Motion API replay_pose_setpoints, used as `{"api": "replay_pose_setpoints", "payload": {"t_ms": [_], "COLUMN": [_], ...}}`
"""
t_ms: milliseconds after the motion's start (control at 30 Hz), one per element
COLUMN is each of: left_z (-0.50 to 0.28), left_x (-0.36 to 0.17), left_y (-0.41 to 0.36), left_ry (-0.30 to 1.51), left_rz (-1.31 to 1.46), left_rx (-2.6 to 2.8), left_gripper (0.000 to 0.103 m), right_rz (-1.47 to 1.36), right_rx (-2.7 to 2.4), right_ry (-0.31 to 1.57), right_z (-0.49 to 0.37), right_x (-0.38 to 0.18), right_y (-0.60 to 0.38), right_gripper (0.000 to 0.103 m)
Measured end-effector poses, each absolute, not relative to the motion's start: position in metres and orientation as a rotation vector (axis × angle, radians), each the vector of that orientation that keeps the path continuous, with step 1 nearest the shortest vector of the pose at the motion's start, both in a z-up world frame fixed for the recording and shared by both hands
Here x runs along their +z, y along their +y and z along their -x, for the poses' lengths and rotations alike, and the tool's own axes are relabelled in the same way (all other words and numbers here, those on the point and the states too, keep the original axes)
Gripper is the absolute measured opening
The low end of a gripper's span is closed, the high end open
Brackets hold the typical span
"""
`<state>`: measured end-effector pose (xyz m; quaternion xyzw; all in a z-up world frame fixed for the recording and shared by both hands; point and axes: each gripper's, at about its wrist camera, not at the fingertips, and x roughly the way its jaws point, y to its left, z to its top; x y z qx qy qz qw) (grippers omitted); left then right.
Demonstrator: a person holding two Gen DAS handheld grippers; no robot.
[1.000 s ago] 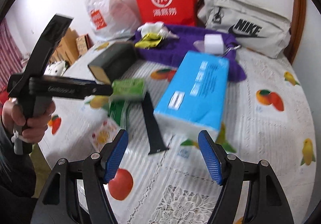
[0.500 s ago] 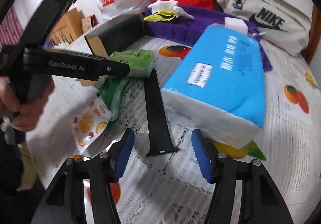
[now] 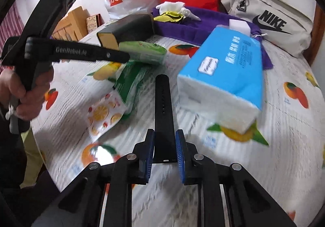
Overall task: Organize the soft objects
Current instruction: 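Grasp the green wet-wipe pack with the left tool while the right tool grasps the black watch strap, then carry the green pack with the left tool while the right tool carries the strap toward the towel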
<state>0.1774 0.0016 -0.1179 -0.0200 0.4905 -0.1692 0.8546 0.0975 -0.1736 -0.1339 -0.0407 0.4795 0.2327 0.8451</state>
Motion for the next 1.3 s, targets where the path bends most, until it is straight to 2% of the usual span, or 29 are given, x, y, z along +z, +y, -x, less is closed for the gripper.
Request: {"api": "replay_pose_setpoints", "payload": {"t_ms": [333, 400, 433, 467, 500, 533, 833, 933, 967, 1000, 1167, 1300], "left_z": [-0.136, -0.134, -0.135, -0.137, -0.138, -0.139, -0.165, -0.169, -0.169, -0.169, -0.164, -0.157], "left_x": [-0.125, -0.126, -0.126, -0.126, -0.125, -0.124, -0.136, -0.139, -0.140, -0.141, -0.136, -0.129], "left_y": [0.031, 0.037, 0.039, 0.040, 0.039, 0.037, 0.016, 0.016, 0.016, 0.016, 0.017, 0.028], "left_ry": [1.083, 1.079, 1.080, 1.080, 1.076, 1.064, 1.050, 1.043, 1.040, 1.038, 1.011, 0.996], "left_rz": [0.067, 0.079, 0.094, 0.104, 0.111, 0.107, -0.026, -0.026, -0.028, -0.038, -0.054, -0.024], "left_rx": [-0.322, -0.301, -0.296, -0.300, -0.302, -0.301, -0.251, -0.245, -0.248, -0.250, -0.269, -0.277], "left_gripper": [0.017, 0.027, 0.041, 0.056, 0.061, 0.064, 0.066, 0.066, 0.066, 0.066, 0.056, 0.054], "right_rz": [0.090, 0.076, 0.066, 0.059, 0.057, 0.058, 0.156, 0.171, 0.157, 0.139, 0.127, 0.116], "right_rx": [0.453, 0.454, 0.458, 0.458, 0.457, 0.458, 0.443, 0.427, 0.422, 0.417, 0.415, 0.398], "right_ry": [1.062, 1.060, 1.058, 1.057, 1.053, 1.043, 1.016, 0.997, 0.999, 1.006, 1.023, 1.033], "right_z": [-0.068, -0.071, -0.074, -0.077, -0.080, -0.084, -0.094, -0.092, -0.093, -0.095, -0.096, -0.094], "right_x": [-0.136, -0.137, -0.137, -0.137, -0.137, -0.136, -0.147, -0.147, -0.147, -0.147, -0.145, -0.143], "right_y": [-0.186, -0.187, -0.187, -0.187, -0.187, -0.185, -0.167, -0.167, -0.169, -0.172, -0.173, -0.174], "right_gripper": [0.022, 0.027, 0.032, 0.043, 0.050, 0.051, 0.051, 0.040, 0.029, 0.022, 0.022, 0.021]}}
